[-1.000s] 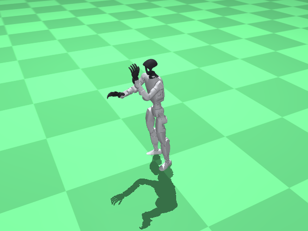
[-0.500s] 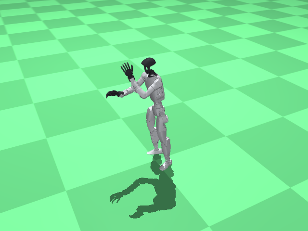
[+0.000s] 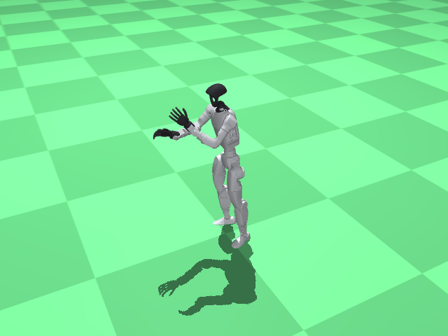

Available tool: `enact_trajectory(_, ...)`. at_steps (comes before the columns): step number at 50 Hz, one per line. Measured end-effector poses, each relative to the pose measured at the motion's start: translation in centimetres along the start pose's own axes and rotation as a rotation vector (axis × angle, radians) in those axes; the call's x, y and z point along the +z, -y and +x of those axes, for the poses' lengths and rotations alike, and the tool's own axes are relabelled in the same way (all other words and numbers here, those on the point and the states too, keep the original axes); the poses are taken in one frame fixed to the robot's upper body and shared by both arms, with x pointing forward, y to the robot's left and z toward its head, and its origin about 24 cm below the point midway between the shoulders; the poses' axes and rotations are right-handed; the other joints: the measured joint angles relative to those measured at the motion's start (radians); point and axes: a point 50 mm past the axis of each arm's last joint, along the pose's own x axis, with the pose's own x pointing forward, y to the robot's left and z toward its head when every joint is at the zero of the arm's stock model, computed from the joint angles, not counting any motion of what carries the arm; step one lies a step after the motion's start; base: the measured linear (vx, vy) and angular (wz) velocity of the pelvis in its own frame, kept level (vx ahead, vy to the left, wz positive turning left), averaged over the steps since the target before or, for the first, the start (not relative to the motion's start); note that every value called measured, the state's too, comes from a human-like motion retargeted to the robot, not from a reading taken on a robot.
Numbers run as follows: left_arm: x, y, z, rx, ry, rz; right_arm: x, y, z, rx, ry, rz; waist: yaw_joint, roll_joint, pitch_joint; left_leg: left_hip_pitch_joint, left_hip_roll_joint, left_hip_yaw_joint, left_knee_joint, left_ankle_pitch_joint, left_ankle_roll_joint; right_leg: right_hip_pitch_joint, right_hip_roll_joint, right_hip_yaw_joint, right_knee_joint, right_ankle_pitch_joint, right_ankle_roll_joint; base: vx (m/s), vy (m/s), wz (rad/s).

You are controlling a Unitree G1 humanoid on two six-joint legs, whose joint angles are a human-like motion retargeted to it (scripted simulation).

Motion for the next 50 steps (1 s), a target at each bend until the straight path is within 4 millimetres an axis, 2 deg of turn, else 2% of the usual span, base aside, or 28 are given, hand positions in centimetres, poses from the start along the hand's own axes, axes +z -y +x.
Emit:
enact_trajectory(1,-4.7,0.0,-2.9,-0.086,-0.238,0.015,0.2,0.0,0.1,-0.011,0.000,0.017,-0.006,0.000,0.004,0.000,-0.002,-0.001,-0.002,0.002,0.003,-0.001,-0.002,-0.002,0.001,-0.001,0.000,0.00,0.00,0.00)
enact_trajectory(2,-8.4,-0.3,-6.4,-0.160,-0.450,0.027,0.3,0.0,0.1,-0.019,0.002,0.032,-0.011,0.000,0.007,-0.001,-0.003,-0.003,-0.003,0.004,0.006,-0.001,-0.003,-0.003,0.002,-0.001,-0.001,0.00,0.00,0.00)
enact_trajectory(3,-11.0,-0.6,-9.7,-0.229,-0.613,0.044,0.5,0.1,0.2,-0.019,0.009,0.045,-0.016,0.000,0.010,-0.002,-0.004,-0.004,-0.003,0.005,0.008,-0.002,-0.004,-0.005,0.003,-0.002,0.000,0.00,0.00,0.00)
enact_trajectory(5,-12.5,-1.5,-13.3,-0.261,-0.732,0.062,0.8,0.1,0.1,-0.026,0.029,0.070,-0.022,0.002,0.012,-0.004,-0.004,-0.007,-0.003,0.006,0.009,-0.003,-0.005,-0.007,0.004,-0.002,-0.001,0.00,0.00,0.00)
enact_trajectory(7,-10.6,-1.8,-11.5,-0.203,-0.593,0.045,0.5,0.2,-0.1,-0.022,0.030,0.076,-0.016,0.002,0.007,-0.006,-0.003,-0.011,-0.001,0.006,0.007,-0.003,-0.005,-0.011,0.005,-0.002,-0.003,0.00,0.00,0.00)
enact_trajectory(9,-7.2,-1.6,-7.0,-0.193,-0.362,0.050,-0.4,0.1,-0.4,0.005,-0.003,0.068,-0.003,0.002,-0.006,-0.007,-0.001,-0.016,0.001,0.005,0.002,0.000,-0.004,-0.017,0.005,-0.002,-0.003,0.00,0.00,0.00)
enact_trajectory(12,0.0,-0.7,0.2,-0.148,0.038,0.094,-1.6,-0.2,-0.8,0.042,-0.060,0.056,0.016,0.003,-0.028,-0.009,0.001,-0.027,0.005,0.004,-0.005,0.007,-0.004,-0.028,0.005,-0.004,-0.004,0.01,-0.01,0.19)
enact_trajectory(14,5.2,0.3,3.3,-0.073,0.285,0.102,-1.8,-0.3,-0.8,0.057,-0.072,0.055,0.023,0.002,-0.036,-0.008,0.002,-0.034,0.007,0.004,-0.007,0.012,-0.004,-0.036,0.007,-0.006,-0.006,0.01,-0.01,0.20)
enact_trajectory(17,11.5,1.4,5.4,0.048,0.544,0.066,-1.4,-0.2,-0.6,0.060,-0.061,0.061,0.028,-0.002,-0.037,-0.008,0.004,-0.045,0.008,0.004,-0.011,0.018,-0.004,-0.046,0.011,-0.010,-0.010,0.00,0.00,0.12)
enact_trajectory(18,12.8,1.7,5.5,0.075,0.590,0.041,-1.1,-0.1,-0.4,0.055,-0.052,0.066,0.029,-0.004,-0.034,-0.007,0.004,-0.048,0.009,0.004,-0.012,0.019,-0.004,-0.049,0.013,-0.012,-0.012,0.00,0.00,0.00)
enact_trajectory(20,13.4,2.3,5.0,0.090,0.608,-0.012,-0.4,0.1,0.0,0.045,-0.030,0.077,0.031,-0.007,-0.025,-0.006,0.005,-0.053,0.009,0.004,-0.013,0.021,-0.005,-0.053,0.018,-0.014,-0.014,0.00,0.00,0.00)
enact_trajectory(22,10.6,3.0,3.6,0.023,0.491,-0.026,0.3,0.2,0.4,0.045,0.001,0.083,0.033,-0.007,-0.013,-0.004,0.005,-0.056,0.010,0.003,-0.012,0.022,-0.007,-0.056,0.025,-0.018,-0.013,0.00,0.00,0.00)
enact_trajectory(23,7.9,3.2,2.7,-0.028,0.382,-0.013,0.5,0.3,0.5,0.044,0.015,0.090,0.033,-0.007,-0.010,-0.003,0.004,-0.058,0.010,0.003,-0.011,0.022,-0.008,-0.057,0.028,-0.020,-0.012,0.00,0.00,0.00)
enact_trajectory(25,1.0,3.4,-0.4,-0.153,0.063,0.013,1.0,0.4,0.8,0.035,0.027,0.116,0.033,-0.008,-0.005,-0.002,0.002,-0.060,0.008,0.004,-0.007,0.022,-0.010,-0.059,0.031,-0.022,-0.010,0.00,0.00,0.00)
enact_trajectory(27,-6.0,3.4,-5.0,-0.290,-0.311,0.018,1.1,0.5,1.0,0.040,0.023,0.122,0.032,-0.012,-0.002,-0.003,0.000,-0.062,0.006,0.006,-0.002,0.021,-0.012,-0.062,0.033,-0.023,-0.010,0.00,0.00,0.00)
enact_trajectory(28,-8.3,3.2,-7.1,-0.332,-0.446,0.017,1.2,0.6,1.1,0.044,0.024,0.116,0.032,-0.015,-0.001,-0.003,0.000,-0.063,0.005,0.007,-0.001,0.021,-0.013,-0.063,0.033,-0.024,-0.010,0.00,0.00,0.00)
enact_trajectory(30,-9.4,2.4,-9.0,-0.327,-0.518,0.012,1.1,0.8,1.2,0.050,0.035,0.101,0.035,-0.020,-0.003,-0.005,0.000,-0.064,0.005,0.007,-0.001,0.021,-0.012,-0.064,0.031,-0.023,-0.011,0.00,0.00,0.00)
enact_trajectory(32,-6.7,2.0,-6.8,-0.276,-0.347,-0.008,0.6,0.8,1.0,0.082,0.032,0.096,0.044,-0.026,-0.009,-0.006,0.002,-0.065,0.006,0.006,-0.004,0.022,-0.010,-0.065,0.029,-0.022,-0.014,0.00,0.00,0.00)
enact_trajectory(33,-4.5,1.9,-5.0,-0.264,-0.229,-0.015,0.2,0.8,0.9,0.109,0.019,0.095,0.050,-0.028,-0.014,-0.006,0.003,-0.065,0.007,0.005,-0.006,0.023,-0.009,-0.066,0.027,-0.022,-0.015,0.00,0.00,0.00)
enact_trajectory(36,3.5,1.7,0.5,-0.196,0.178,0.007,-0.8,0.5,0.6,0.185,-0.020,0.087,0.064,-0.034,-0.031,-0.007,0.007,-0.068,0.009,0.002,-0.013,0.028,-0.005,-0.069,0.022,-0.020,-0.017,0.00,0.00,0.00)
enact_trajectory(38,9.5,1.8,2.7,-0.081,0.457,0.014,-0.7,0.5,0.8,0.214,-0.019,0.078,0.067,-0.035,-0.033,-0.007,0.009,-0.070,0.010,0.000,-0.015,0.030,-0.003,-0.070,0.021,-0.020,-0.020,0.00,0.00,0.00)
enact_trajectory(40,14.3,1.4,3.4,0.048,0.669,-0.006,-0.6,0.4,0.8,0.217,-0.017,0.091,0.067,-0.037,-0.040,-0.006,0.010,-0.071,0.011,-0.001,-0.015,0.033,-0.001,-0.072,0.019,-0.020,-0.023,0.00,0.00,0.00)
enact_trajectory(42,16.4,1.1,3.2,0.132,0.765,-0.035,0.0,0.6,1.1,0.202,0.008,0.090,0.067,-0.038,-0.036,-0.005,0.011,-0.073,0.011,-0.003,-0.016,0.035,-0.001,-0.074,0.020,-0.021,-0.023,0.00,0.00,0.00)
enact_trajectory(43,16.4,1.1,2.9,0.143,0.762,-0.047,0.4,0.7,1.3,0.194,0.022,0.091,0.067,-0.038,-0.032,-0.004,0.011,-0.073,0.012,-0.004,-0.016,0.036,-0.002,-0.074,0.021,-0.022,-0.023,0.00,0.00,0.00)
enact_trajectory(45,13.8,1.5,2.3,0.079,0.640,-0.062,1.2,0.8,1.7,0.188,0.046,0.101,0.068,-0.036,-0.022,-0.001,0.010,-0.075,0.014,-0.005,-0.015,0.038,-0.004,-0.075,0.025,-0.024,-0.023,0.00,0.00,0.00)
enact_trajectory(47,7.5,2.7,0.6,-0.089,0.334,-0.082,1.8,0.7,2.0,0.191,0.067,0.098,0.066,-0.035,-0.018,0.000,0.007,-0.077,0.016,-0.006,-0.011,0.040,-0.006,-0.075,0.027,-0.026,-0.022,0.00,0.00,0.00)
enact_trajectory(48,3.6,2.7,-0.8,-0.154,0.147,-0.074,2.0,0.9,2.1,0.175,0.073,0.109,0.065,-0.034,-0.016,0.000,0.006,-0.077,0.015,-0.006,-0.009,0.040,-0.008,-0.076,0.028,-0.027,-0.020,0.00,0.00,0.00)
enact_trajectory(50,-4.4,2.7,-5.1,-0.288,-0.258,-0.045,2.4,1.0,2.3,0.154,0.075,0.128,0.061,-0.035,-0.014,0.001,0.002,-0.078,0.014,-0.005,-0.005,0.040,-0.012,-0.078,0.029,-0.028,-0.018,0.00,0.00,0.00)
